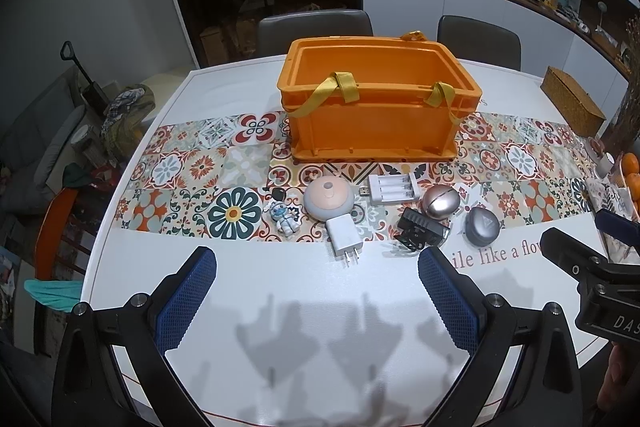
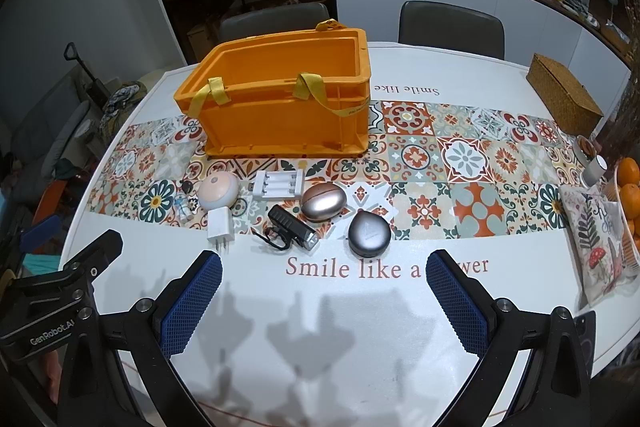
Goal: Organize rigid objects
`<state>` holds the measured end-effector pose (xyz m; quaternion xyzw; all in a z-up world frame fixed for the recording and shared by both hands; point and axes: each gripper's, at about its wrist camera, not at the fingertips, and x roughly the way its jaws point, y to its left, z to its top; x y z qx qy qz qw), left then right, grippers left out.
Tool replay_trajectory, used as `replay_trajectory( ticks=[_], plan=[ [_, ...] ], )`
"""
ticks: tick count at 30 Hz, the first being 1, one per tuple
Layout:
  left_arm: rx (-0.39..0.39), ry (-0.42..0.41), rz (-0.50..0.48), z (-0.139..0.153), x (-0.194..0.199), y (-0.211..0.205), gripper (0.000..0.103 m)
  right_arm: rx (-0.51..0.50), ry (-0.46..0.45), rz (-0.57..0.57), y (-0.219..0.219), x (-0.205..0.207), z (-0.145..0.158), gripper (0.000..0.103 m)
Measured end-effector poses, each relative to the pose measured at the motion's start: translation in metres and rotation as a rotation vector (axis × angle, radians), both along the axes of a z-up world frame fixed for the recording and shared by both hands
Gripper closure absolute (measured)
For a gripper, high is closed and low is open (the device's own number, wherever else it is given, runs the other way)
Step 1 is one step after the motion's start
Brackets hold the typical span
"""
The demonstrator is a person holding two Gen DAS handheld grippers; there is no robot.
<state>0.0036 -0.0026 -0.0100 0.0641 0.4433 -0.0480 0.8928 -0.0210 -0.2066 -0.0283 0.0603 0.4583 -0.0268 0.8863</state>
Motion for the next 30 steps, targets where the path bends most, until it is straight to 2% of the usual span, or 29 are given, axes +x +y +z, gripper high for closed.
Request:
replay_trajectory(
  ticks=[19,30],
  plan=[
    [0.001,0.000,0.000,-0.0001,0.0001,0.0002,0.000,0.003,0.004,0.002,0.0003,0.0016,-0.0012,0.000],
    [-0.014,0.030,-0.009,-0.0056,0.0058,-0.0036,0.000,0.015,0.025,-0.002,-0.0014,0.0044,-0.0082,0.000]
  ],
)
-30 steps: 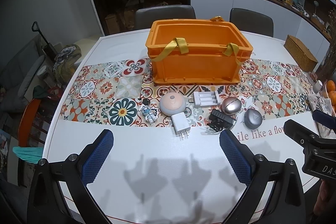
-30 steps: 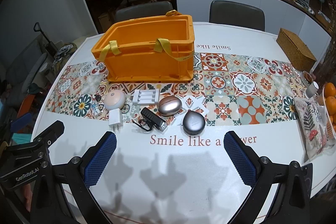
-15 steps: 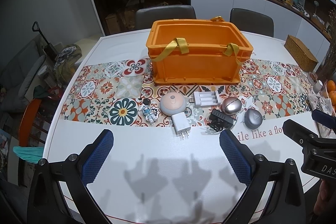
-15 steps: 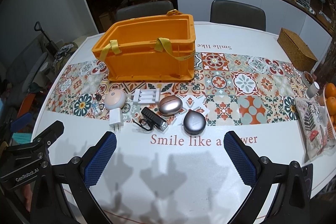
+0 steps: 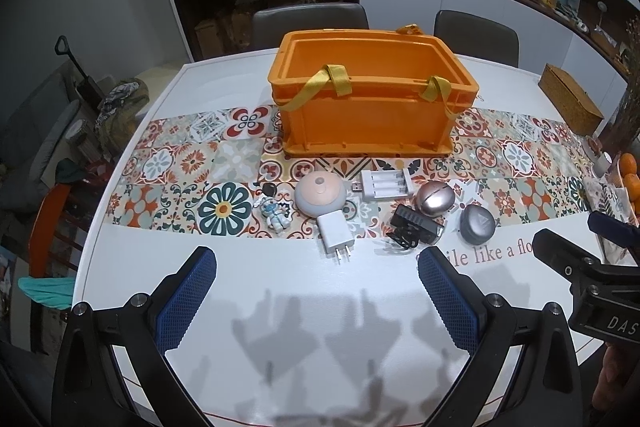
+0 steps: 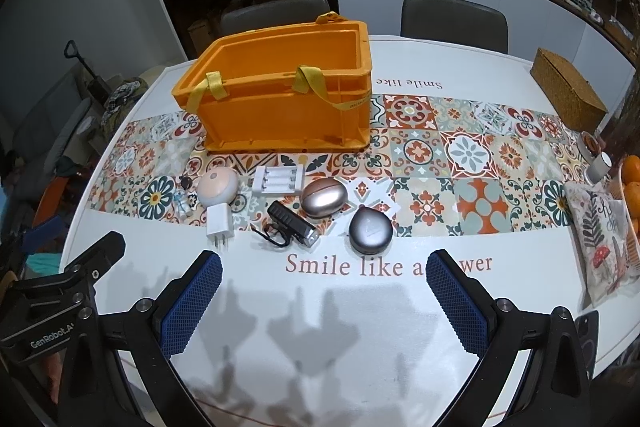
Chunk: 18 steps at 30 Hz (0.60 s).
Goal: Organize rigid objects
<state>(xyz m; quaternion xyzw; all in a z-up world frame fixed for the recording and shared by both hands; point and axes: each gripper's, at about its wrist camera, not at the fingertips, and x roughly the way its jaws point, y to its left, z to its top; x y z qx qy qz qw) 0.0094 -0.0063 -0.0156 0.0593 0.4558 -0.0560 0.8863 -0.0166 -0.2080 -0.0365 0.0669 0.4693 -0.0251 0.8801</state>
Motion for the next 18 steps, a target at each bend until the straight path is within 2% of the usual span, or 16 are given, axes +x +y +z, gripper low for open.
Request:
replay_trajectory(
  ticks=[9,18],
  plan=[
    [0.014,0.029,0.022,-0.016,0.022,-0.011,0.000,0.034,0.038,-0.022,-0.016,0.017,-0.012,0.000],
    [0.034,0.055,-0.050,-0.037,0.042,-0.039,0.000,-0.002,0.063,-0.032,-0.036,0.044,-0.027,0.000]
  ],
)
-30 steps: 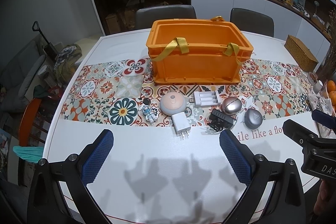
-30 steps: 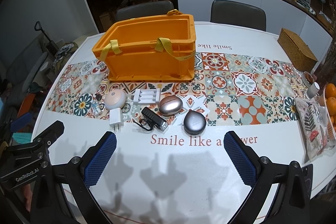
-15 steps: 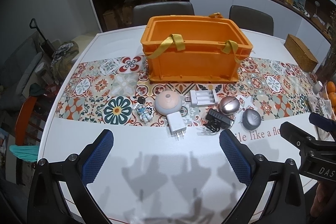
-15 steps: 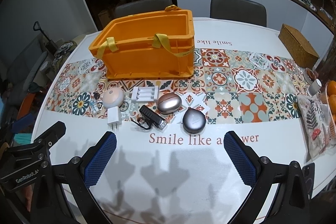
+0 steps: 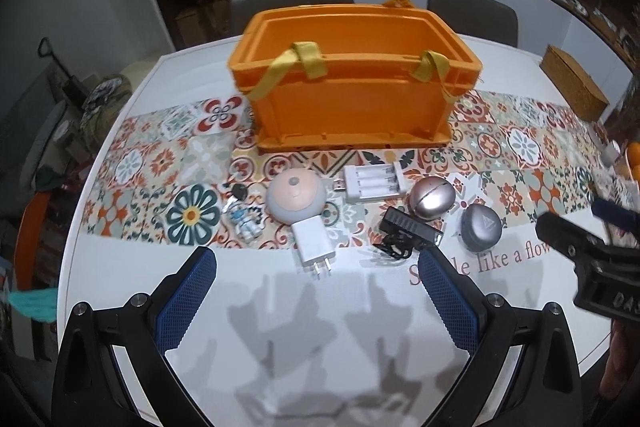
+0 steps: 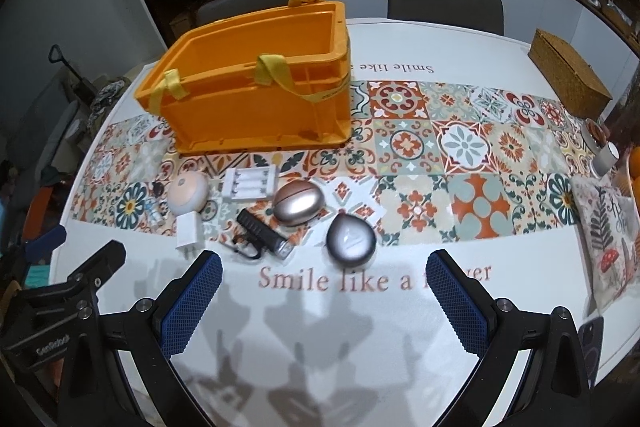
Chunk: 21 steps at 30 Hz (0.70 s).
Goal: Organize rigid objects
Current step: 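Close the right tool on the dark grey teardrop case while the left tool approaches the black bike light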
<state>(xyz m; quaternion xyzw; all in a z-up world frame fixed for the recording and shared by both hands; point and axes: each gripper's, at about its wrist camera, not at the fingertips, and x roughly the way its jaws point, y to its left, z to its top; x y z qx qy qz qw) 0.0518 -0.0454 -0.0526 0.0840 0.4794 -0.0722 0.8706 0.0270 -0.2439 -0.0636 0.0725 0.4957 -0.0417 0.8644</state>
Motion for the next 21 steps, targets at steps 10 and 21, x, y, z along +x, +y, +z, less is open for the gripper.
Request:
replay_trajectory(
  ticks=[10,21],
  plan=[
    [-0.012,0.024,-0.047,-0.026,0.018,-0.018,0.000,0.009,0.052,-0.005,-0.015,0.024,-0.038,0.002],
    [-0.005,0.112,-0.068,-0.068,0.034,-0.033,0.000,0.021,0.123,0.016,-0.015,0.047,-0.087,0.010]
  ],
)
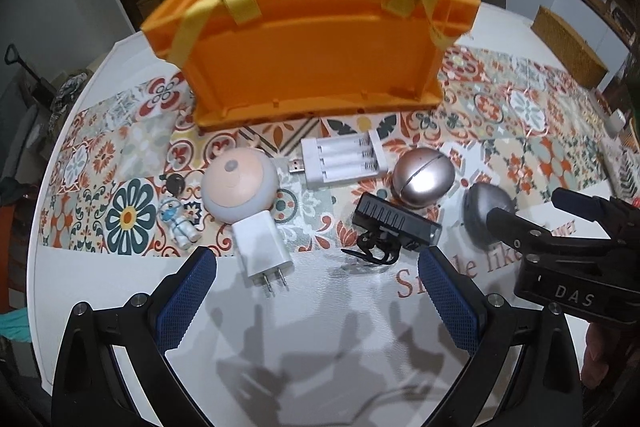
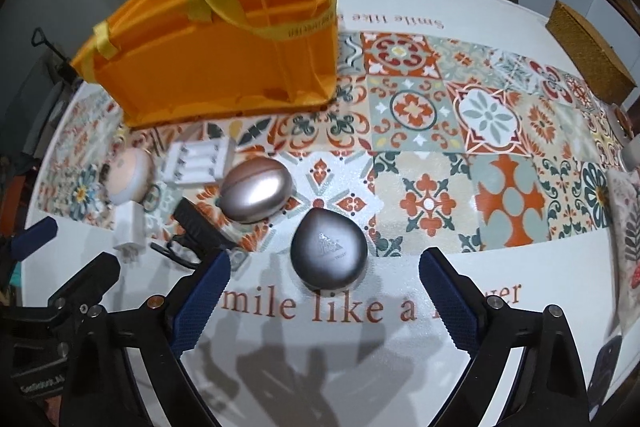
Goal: Organize rigid objects
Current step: 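Close the right tool on the dark grey teardrop case while the left tool approaches the black bike light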
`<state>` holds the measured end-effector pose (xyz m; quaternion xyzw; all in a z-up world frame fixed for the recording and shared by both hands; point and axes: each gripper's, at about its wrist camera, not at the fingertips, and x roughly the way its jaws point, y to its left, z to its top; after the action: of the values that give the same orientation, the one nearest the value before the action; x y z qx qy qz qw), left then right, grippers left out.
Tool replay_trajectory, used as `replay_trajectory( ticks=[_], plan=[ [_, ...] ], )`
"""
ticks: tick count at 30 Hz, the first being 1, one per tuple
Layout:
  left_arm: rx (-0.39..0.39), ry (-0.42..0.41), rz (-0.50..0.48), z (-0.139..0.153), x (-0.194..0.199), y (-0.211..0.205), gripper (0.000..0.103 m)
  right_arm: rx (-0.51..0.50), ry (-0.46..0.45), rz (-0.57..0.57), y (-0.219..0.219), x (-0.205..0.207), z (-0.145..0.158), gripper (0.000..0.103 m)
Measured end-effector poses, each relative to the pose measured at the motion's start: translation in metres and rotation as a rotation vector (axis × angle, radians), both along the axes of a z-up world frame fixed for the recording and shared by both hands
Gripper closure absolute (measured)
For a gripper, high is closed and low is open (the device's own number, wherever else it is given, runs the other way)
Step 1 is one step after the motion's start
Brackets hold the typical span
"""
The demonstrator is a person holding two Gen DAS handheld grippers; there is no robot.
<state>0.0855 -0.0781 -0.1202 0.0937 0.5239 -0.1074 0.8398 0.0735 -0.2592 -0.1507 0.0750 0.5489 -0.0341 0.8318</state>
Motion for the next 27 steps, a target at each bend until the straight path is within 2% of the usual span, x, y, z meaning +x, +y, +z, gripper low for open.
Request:
replay_trajectory(
  ticks=[7,9,14,21,27],
  plan=[
    [0.035,0.018,-0.034,-0.018,0.006,-0.007,0.000,0.014,0.044,0.008,-0.001,0.007,-0.026,0.017],
    [0.044,0.022,-0.043,-0.022,0.007,-0.010,0.000,0.005,0.056,0.006,-0.001,0.009,-0.032,0.023],
    [0.050,0.020,-0.063,-0.028,0.010,-0.016,0.000,0.001,0.061,0.013,-0.001,0.012,-0.039,0.026],
    [0.047,-0.002,-0.098,-0.029,0.011,-0.021,0.000,0.014,0.078,0.019,-0.001,0.016,-0.048,0.040],
    [0.033,-0.005,-0.145,-0.031,0.012,-0.021,0.000,-0.012,0.064,0.006,0.000,0.018,-0.049,0.047]
  ],
)
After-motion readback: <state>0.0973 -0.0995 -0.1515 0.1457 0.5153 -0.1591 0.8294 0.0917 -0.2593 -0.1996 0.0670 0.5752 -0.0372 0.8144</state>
